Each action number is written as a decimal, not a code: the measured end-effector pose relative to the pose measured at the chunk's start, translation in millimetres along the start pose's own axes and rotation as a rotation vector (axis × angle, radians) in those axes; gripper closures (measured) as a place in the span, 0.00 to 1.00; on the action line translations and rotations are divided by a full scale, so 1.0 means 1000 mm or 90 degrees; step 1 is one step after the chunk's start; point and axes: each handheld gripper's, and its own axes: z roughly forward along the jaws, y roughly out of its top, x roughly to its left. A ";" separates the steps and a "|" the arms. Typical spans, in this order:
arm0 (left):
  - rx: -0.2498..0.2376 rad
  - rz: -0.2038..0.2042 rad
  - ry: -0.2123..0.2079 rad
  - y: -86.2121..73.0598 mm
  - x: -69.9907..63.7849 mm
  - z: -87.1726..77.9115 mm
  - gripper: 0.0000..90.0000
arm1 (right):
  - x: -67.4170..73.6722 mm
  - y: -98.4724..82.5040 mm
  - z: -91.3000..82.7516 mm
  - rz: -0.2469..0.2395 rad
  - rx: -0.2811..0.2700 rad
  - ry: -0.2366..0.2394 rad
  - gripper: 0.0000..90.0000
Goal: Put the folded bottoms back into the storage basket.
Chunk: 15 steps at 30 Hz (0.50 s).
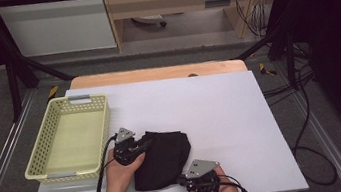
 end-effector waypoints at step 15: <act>-0.011 0.025 -0.012 0.007 -0.013 -0.010 0.81 | 0.000 0.001 -0.003 0.005 -0.004 0.007 0.93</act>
